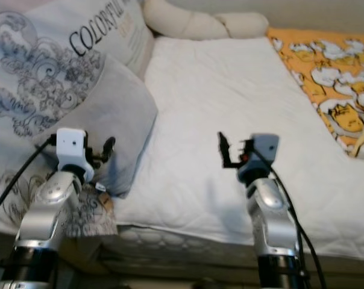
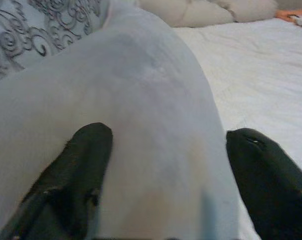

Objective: Clean up the room

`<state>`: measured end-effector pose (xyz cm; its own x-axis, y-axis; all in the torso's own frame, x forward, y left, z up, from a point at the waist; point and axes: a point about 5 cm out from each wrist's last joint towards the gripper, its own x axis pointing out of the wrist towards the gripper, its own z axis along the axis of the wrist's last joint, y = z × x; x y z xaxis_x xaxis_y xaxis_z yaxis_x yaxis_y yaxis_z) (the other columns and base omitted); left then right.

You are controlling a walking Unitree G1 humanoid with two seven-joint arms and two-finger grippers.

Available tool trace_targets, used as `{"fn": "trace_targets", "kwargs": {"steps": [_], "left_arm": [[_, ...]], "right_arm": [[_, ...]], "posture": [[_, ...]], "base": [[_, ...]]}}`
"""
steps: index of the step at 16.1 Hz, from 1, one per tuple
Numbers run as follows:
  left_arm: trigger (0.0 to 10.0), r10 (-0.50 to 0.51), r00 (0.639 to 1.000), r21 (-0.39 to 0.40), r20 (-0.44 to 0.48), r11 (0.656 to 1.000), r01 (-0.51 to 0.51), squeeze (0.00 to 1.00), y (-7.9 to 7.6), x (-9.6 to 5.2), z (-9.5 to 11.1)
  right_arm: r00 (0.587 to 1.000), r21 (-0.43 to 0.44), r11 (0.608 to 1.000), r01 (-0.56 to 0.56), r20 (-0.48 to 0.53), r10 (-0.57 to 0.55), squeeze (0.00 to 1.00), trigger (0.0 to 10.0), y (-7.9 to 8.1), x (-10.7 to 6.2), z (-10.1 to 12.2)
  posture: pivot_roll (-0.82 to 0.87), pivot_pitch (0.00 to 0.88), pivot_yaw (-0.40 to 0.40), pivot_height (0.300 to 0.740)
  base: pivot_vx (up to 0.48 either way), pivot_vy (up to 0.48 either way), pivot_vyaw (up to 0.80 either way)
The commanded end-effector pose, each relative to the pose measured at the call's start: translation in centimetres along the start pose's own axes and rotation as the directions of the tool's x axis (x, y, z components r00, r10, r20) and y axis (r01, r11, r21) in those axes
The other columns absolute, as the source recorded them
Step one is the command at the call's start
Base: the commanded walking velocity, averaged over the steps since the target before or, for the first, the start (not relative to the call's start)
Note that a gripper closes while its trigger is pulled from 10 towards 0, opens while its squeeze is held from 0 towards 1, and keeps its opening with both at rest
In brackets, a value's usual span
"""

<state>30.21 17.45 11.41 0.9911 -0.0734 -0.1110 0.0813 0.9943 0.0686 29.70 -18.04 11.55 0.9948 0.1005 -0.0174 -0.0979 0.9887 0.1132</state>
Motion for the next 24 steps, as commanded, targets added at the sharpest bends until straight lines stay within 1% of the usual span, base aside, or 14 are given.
{"fn": "trace_targets", "kwargs": {"steps": [1, 4, 7, 8, 9, 10, 11, 13, 15, 16, 17, 19, 22, 24], "left_arm": [[10.0, 0.001, 1.0, -0.003, -0.022, 1.0, -0.001, 1.0, -0.2, -0.3, -0.5], [10.0, 0.001, 0.999, 0.015, -0.036, 1.0, -0.001, 1.0, -0.2, -0.3, -0.9], [10.0, 0.006, 0.999, 0.01, -0.041, 1.0, -0.005, 1.0, 0.1, -0.1, -0.9], [10.0, -0.003, 0.999, 0.009, -0.044, 1.0, 0.004, 1.0, -0.1, -0.1, -0.9], [10.0, -0.009, 0.999, 0.026, -0.045, 1.0, 0.01, 1.0, -0.2, -0.1, -0.9], [10.0, -0.019, 0.999, 0.052, -0.047, 0.998, 0.022, 1.0, -0.2, 0.1, -0.7], [10.0, -0.019, 0.998, 0.045, -0.057, 0.999, 0.022, 1.0, -0.2, 0.2, -0.7], [10.0, -0.026, 0.997, 0.032, -0.078, 0.999, 0.029, 1.0, -0.3, 0.1, -1.0], [10.0, -0.02, 0.997, 0.051, -0.069, 0.998, 0.024, 1.0, -0.2, 0.1, -0.9], [10.0, -0.014, 0.998, 0.051, -0.062, 0.999, 0.017, 1.0, 0.0, 0.1, -0.7], [10.0, -0.018, 0.998, 0.039, -0.063, 0.999, 0.021, 1.0, -0.1, 0.2, -0.6], [10.0, -0.021, 0.998, 0.037, -0.067, 0.999, 0.023, 1.0, -0.3, 0.1, -0.7], [10.0, -0.019, 0.997, 0.051, -0.075, 0.998, 0.023, 1.0, -0.1, 0.1, -0.8], [10.0, -0.013, 0.997, 0.061, -0.079, 0.998, 0.018, 1.0, -0.1, 0.0, -0.9]], "right_arm": [[1.0, -0.024, 1.0, 0.006, -0.005, -0.006, 1.0, 10.0, -0.1, 0.2, 0.0], [0.998, 0.004, 0.999, 0.049, -0.029, -0.049, 1.0, 10.0, -0.3, 0.4, -0.5], [0.998, -0.011, 0.999, 0.046, -0.046, -0.047, 1.0, 10.0, 0.0, 0.7, -1.0], [0.996, -0.014, 0.997, 0.072, -0.053, -0.072, 1.0, 10.0, -0.4, 0.8, -1.1], [0.995, -0.012, 0.996, 0.084, -0.062, -0.084, 1.0, 10.0, -0.5, 0.8, -1.2], [0.995, -0.015, 0.998, 0.068, -0.068, -0.069, 1.0, 10.0, -0.2, 0.9, -1.4], [0.996, -0.026, 0.998, 0.054, -0.069, -0.055, 1.0, 10.0, 0.0, 1.0, -1.5], [0.996, -0.018, 0.998, 0.06, -0.07, -0.061, 1.0, 10.0, -0.1, 1.0, -1.6], [0.995, -0.015, 0.998, 0.055, -0.083, -0.056, 1.0, 10.0, 0.0, 0.9, -1.9], [0.995, -0.024, 0.999, 0.041, -0.088, -0.043, 1.0, 10.0, 0.3, 0.9, -2.1], [0.996, -0.024, 0.999, 0.045, -0.082, -0.047, 1.0, 10.0, 0.3, 0.9, -2.0], [0.995, -0.022, 0.999, 0.047, -0.083, -0.048, 1.0, 10.0, 0.3, 0.9, -2.0], [0.995, -0.022, 0.999, 0.034, -0.092, -0.036, 1.0, 10.0, 0.7, 0.9, -2.2], [0.995, -0.02, 0.999, 0.04, -0.094, -0.042, 1.0, 10.0, 0.6, 0.9, -2.2]], "posture": [[-0.04, 0.0, 0.033, 0.74], [-0.02, 0.0, 0.016, 0.74], [-0.03, 0.0, 0.036, 0.74], [-0.02, 0.0, 0.029, 0.74], [-0.02, 0.0, 0.026, 0.74], [-0.02, 0.0, 0.037, 0.74], [-0.03, 0.0, 0.043, 0.74], [-0.02, 0.0, 0.033, 0.74], [-0.01, 0.0, 0.03, 0.74], [-0.02, 0.0, 0.042, 0.74], [-0.02, 0.0, 0.048, 0.74], [-0.01, 0.0, 0.039, 0.74], [-0.01, 0.0, 0.045, 0.74], [0.0, 0.0, 0.033, 0.74]], "base": [[0.0, -0.412, 0.0], [0.0, -0.412, 0.0], [0.0, -0.416, 0.0], [0.0, -0.42, 0.0], [0.0, -0.416, 0.0], [0.0, -0.416, 0.0], [0.0, -0.42, 0.0], [0.0, -0.418, 0.0], [0.0, -0.418, 0.0], [0.0, -0.416, 0.0], [0.0, -0.42, 0.0], [0.0, -0.42, 0.0], [0.0, -0.42, 0.0], [0.0, -0.42, 0.0]]}}
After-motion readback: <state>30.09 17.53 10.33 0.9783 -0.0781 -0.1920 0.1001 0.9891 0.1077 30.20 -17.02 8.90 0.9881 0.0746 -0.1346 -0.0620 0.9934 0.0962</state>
